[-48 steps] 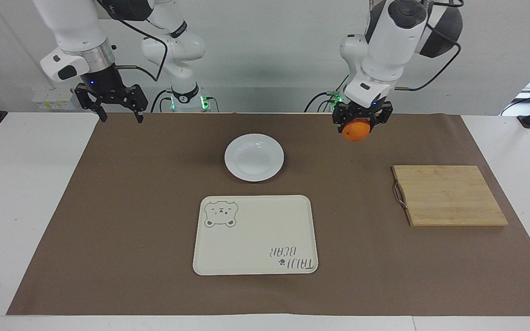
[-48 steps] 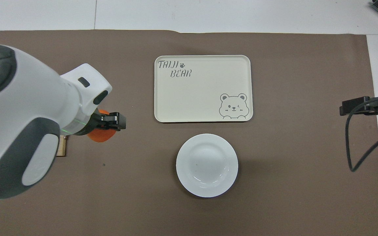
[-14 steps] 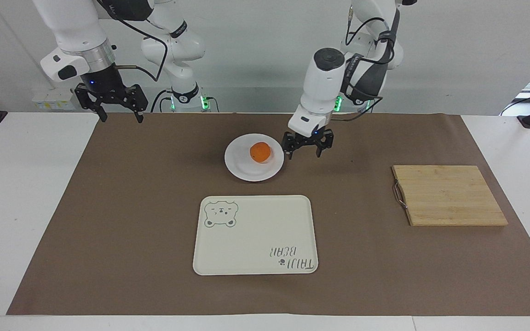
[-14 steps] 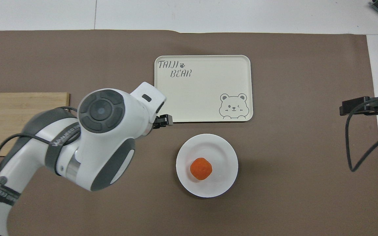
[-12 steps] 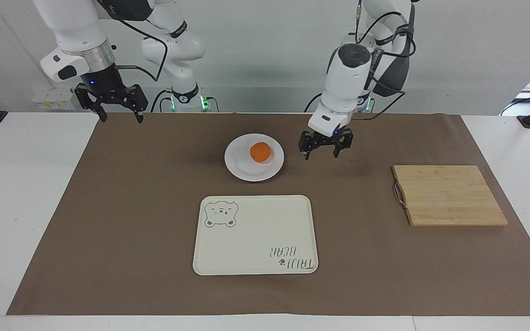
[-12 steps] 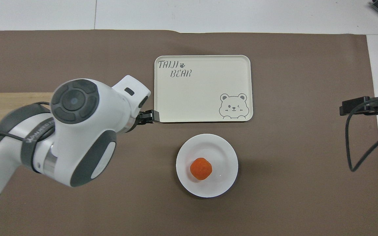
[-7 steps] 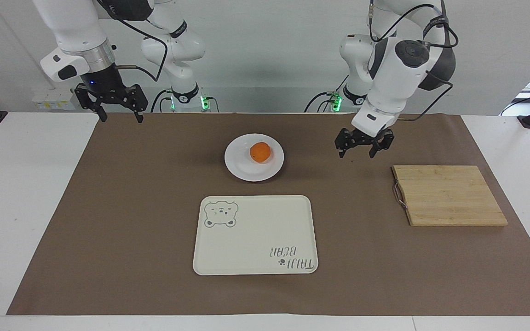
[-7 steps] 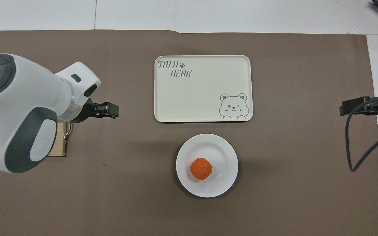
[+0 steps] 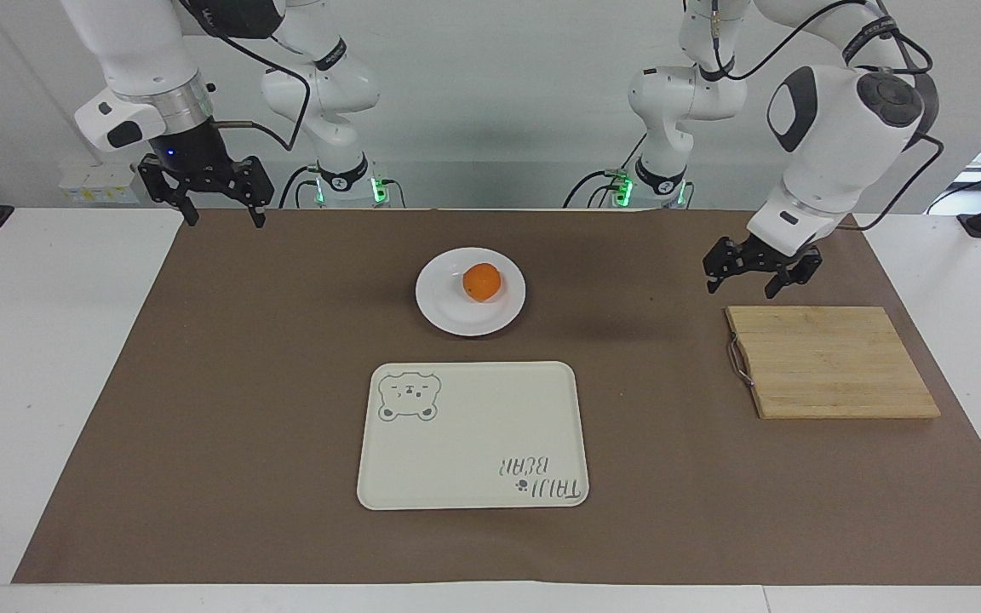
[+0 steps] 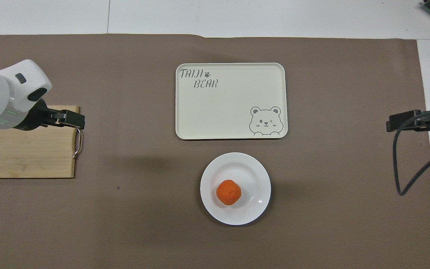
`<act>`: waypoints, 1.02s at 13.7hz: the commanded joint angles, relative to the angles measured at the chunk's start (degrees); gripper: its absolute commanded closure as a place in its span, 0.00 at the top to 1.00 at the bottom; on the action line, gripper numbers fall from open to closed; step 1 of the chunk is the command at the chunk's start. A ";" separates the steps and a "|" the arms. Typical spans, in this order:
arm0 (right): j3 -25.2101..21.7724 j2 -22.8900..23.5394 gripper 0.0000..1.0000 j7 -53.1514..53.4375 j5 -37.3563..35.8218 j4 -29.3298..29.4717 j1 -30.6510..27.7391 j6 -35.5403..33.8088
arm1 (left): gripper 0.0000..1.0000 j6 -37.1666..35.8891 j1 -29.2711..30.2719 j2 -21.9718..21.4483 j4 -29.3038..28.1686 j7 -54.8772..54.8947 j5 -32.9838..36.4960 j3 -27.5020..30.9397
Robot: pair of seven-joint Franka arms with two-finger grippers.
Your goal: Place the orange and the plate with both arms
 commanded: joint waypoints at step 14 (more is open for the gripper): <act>0.82 -1.56 1.00 -18.34 30.66 -27.38 0.35 13.35 | 1.00 -11.47 3.20 0.57 9.56 2.73 3.11 -0.71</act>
